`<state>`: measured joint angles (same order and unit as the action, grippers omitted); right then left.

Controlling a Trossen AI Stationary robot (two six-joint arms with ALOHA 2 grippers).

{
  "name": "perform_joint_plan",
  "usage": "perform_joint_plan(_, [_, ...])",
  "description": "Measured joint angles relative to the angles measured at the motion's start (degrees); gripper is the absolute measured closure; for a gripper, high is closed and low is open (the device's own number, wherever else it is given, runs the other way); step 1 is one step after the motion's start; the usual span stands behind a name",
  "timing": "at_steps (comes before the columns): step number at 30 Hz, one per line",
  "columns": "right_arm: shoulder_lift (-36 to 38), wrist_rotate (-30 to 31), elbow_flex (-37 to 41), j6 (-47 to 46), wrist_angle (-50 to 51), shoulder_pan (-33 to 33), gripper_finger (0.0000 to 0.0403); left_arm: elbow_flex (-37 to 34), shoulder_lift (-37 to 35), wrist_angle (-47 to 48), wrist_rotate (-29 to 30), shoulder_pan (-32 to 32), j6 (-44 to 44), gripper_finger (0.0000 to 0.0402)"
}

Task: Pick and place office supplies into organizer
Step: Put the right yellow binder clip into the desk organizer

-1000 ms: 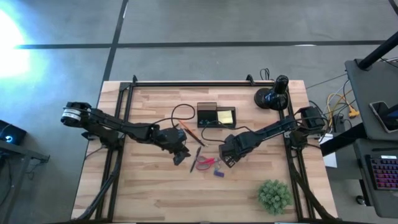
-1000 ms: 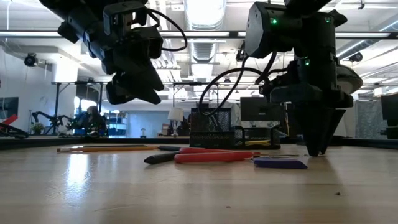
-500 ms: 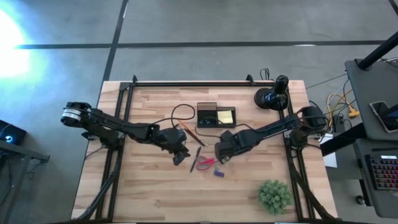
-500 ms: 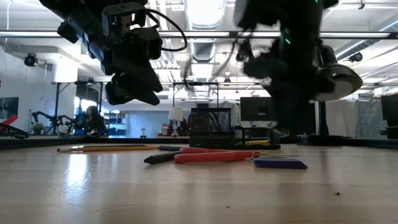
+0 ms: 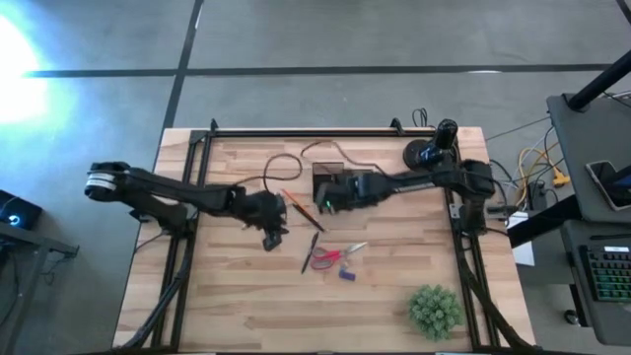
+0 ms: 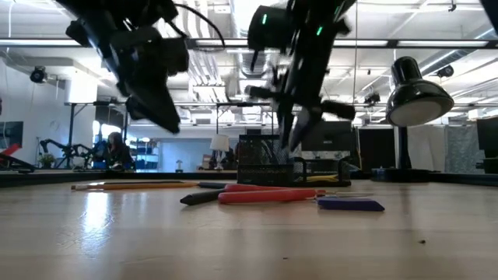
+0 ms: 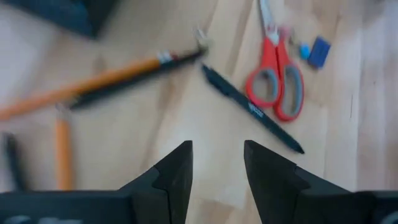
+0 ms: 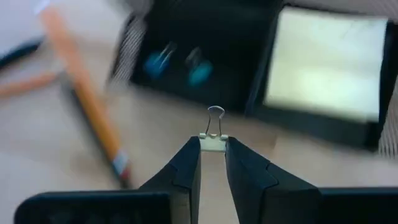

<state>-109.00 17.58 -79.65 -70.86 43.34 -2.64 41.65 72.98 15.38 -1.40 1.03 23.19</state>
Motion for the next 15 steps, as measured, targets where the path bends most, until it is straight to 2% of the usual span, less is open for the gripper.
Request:
perform_joint_plan(5, [-2.63,-3.04,-2.24,1.30,-2.00,-3.78,0.0344,0.00,-4.03,-0.11,-4.83,-7.19,-8.65,0.0272])
perform_joint_plan(11, [-7.39,-3.80,-8.07,2.39,0.18,-5.72,0.0344,-0.07,-3.98,0.10,-12.83,-15.90,-14.71,0.0272])
perform_joint_plan(15, [-10.89,-4.51,-11.27,5.36,0.24,-5.98,0.0335,-0.07,-3.96,0.62,-13.08,-18.19,-19.05,0.0272])
